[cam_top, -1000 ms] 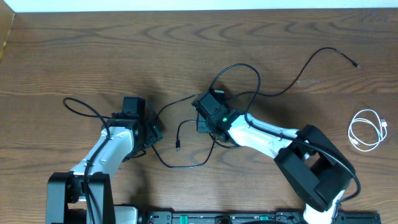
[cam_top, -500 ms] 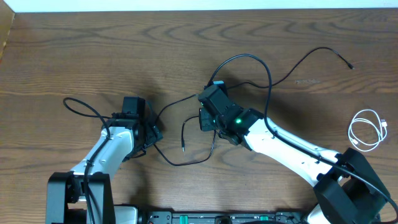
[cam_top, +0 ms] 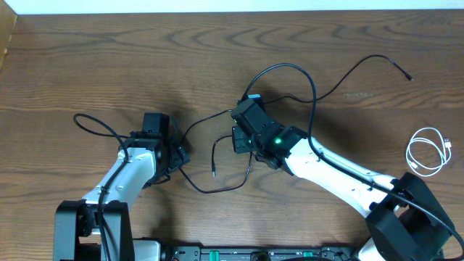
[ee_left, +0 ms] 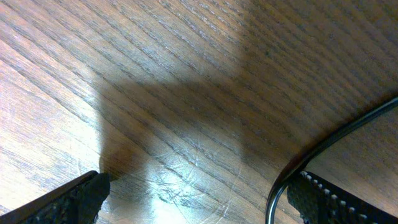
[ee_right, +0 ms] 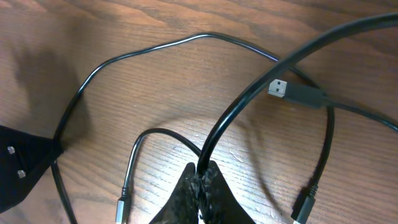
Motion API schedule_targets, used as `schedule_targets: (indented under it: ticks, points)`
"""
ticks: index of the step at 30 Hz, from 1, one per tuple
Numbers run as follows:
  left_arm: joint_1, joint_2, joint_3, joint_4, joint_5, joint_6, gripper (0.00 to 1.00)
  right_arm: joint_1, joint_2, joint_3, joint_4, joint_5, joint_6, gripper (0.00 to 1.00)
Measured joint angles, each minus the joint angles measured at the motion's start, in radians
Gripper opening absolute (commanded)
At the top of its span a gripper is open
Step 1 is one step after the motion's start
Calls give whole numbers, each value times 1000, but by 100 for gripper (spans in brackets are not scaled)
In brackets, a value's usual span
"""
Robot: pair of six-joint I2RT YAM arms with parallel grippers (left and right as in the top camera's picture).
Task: Untangle cables
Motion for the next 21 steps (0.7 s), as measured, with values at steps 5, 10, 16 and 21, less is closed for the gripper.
schedule_targets:
  ticks: [5, 10, 16, 21]
  points:
    - [0, 0, 0, 0, 0, 0, 98, -1, 0, 0, 56, -140, -134, 1]
    - [0, 0, 0, 0, 0, 0, 98, -2, 0, 0, 68, -486, -294, 1]
    - [0, 0, 0, 0, 0, 0, 98, -26, 0, 0, 69, -748, -363, 1]
    - [0, 0, 0, 0, 0, 0, 98, -120, 0, 0, 70, -808, -377, 1]
